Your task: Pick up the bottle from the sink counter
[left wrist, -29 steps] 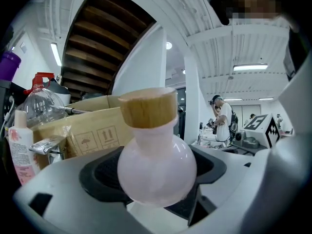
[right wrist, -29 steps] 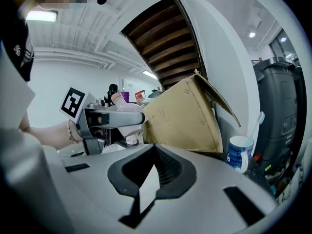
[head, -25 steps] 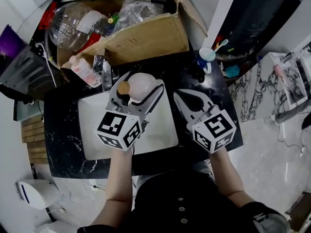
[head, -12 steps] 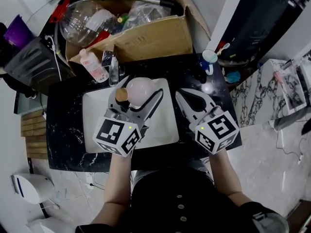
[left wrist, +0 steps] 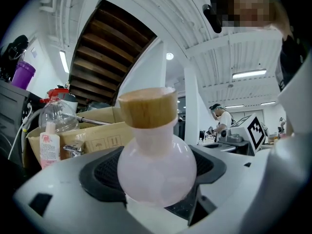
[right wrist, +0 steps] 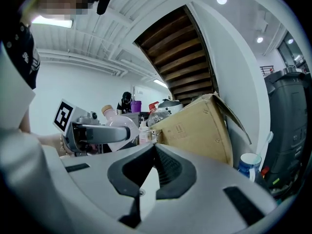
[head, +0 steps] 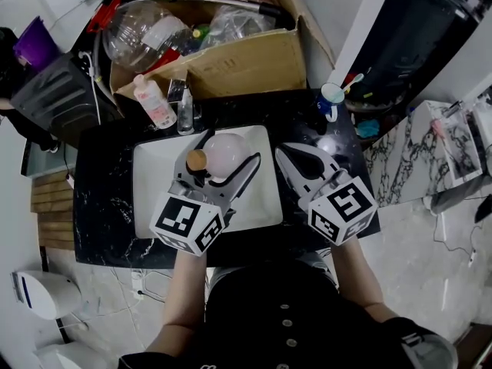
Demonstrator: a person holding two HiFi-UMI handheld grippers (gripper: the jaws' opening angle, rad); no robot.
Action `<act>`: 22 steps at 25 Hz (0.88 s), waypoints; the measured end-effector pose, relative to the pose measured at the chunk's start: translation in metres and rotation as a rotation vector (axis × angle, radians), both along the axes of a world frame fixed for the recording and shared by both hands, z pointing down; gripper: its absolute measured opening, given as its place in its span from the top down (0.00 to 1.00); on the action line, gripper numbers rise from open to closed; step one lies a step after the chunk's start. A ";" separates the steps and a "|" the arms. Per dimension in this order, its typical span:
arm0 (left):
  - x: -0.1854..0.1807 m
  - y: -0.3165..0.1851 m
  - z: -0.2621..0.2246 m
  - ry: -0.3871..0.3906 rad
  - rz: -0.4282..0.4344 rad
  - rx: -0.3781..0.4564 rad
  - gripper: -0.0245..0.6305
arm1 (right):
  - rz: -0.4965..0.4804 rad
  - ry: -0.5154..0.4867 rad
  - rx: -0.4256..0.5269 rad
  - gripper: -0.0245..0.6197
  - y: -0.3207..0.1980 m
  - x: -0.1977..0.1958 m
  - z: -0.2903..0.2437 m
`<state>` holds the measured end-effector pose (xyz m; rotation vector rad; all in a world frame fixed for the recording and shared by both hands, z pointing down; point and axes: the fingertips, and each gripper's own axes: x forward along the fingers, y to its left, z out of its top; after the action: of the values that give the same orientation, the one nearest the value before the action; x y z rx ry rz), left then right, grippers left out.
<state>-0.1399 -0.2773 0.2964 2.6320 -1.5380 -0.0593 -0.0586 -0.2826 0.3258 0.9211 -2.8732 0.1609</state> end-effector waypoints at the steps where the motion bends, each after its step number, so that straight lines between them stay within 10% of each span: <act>1: 0.000 0.001 0.001 -0.001 0.002 -0.003 0.36 | -0.002 0.001 0.001 0.96 0.001 -0.001 -0.001; 22: 0.010 0.022 0.031 0.021 0.029 -0.036 0.36 | -0.051 0.025 -0.052 0.96 0.014 -0.011 0.024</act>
<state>-0.1294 -0.2551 0.3271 2.6168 -1.4797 -0.0561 -0.0694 -0.2690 0.3494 0.8337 -2.8522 0.2164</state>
